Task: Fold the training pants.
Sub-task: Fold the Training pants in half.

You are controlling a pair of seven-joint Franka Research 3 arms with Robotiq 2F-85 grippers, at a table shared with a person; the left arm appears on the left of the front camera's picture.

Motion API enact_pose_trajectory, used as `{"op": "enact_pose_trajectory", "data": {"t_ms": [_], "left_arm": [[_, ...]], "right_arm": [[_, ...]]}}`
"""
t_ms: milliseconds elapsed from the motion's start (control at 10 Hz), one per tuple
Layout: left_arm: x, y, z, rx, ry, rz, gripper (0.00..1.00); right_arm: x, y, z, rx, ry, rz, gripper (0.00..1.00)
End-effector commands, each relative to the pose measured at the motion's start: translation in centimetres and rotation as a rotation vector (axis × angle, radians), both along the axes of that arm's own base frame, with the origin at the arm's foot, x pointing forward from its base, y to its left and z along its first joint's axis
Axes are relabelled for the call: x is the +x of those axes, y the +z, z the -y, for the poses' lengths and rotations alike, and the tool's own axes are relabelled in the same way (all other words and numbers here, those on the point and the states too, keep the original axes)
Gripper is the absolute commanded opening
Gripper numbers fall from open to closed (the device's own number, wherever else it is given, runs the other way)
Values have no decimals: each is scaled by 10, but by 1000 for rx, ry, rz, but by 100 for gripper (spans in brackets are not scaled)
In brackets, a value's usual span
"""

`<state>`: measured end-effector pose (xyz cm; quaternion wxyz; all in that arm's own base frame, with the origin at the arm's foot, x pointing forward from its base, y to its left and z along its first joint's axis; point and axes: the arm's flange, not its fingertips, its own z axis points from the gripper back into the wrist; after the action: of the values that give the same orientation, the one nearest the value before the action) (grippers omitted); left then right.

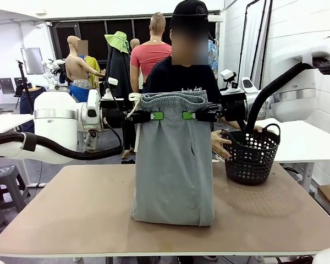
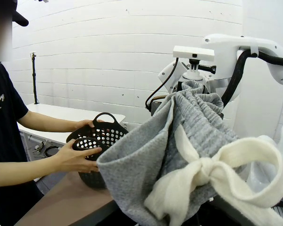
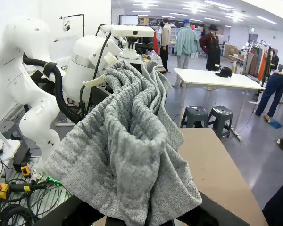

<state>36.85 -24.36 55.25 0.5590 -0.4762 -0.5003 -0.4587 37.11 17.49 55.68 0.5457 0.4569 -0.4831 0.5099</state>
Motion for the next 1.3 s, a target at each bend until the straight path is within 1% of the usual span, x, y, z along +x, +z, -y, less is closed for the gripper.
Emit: {"op": "enact_pose_trajectory", "data": {"t_ms": [0,100,200,300,500,700,800,1000,1100,1200], "left_arm": [[0,2,1,-16,-2,-4,0],[0,2,1,-16,-2,-4,0],[0,0,0,0,0,0,0],[7,4,-2,-9,-6,-6,0],[24,19,-3,3,-8,20,0],[45,40,-8,12,21,33,0],[58,49,-11,19,39,40,0],[88,59,-11,30,69,44,0],[98,63,-11,33,78,54,0],[94,70,-11,10,75,49,0]], "right_arm": [[-2,2,0,35,0,-9,0],[-2,2,0,35,0,-9,0],[0,0,0,0,0,0,0],[10,3,-3,1,-8,8,0],[33,19,-6,34,15,21,0],[54,40,-15,38,18,61,0],[67,47,-18,38,16,82,0],[93,57,-23,27,-9,95,0],[102,57,-25,22,-23,90,0],[96,61,-25,19,-29,83,0]]}}
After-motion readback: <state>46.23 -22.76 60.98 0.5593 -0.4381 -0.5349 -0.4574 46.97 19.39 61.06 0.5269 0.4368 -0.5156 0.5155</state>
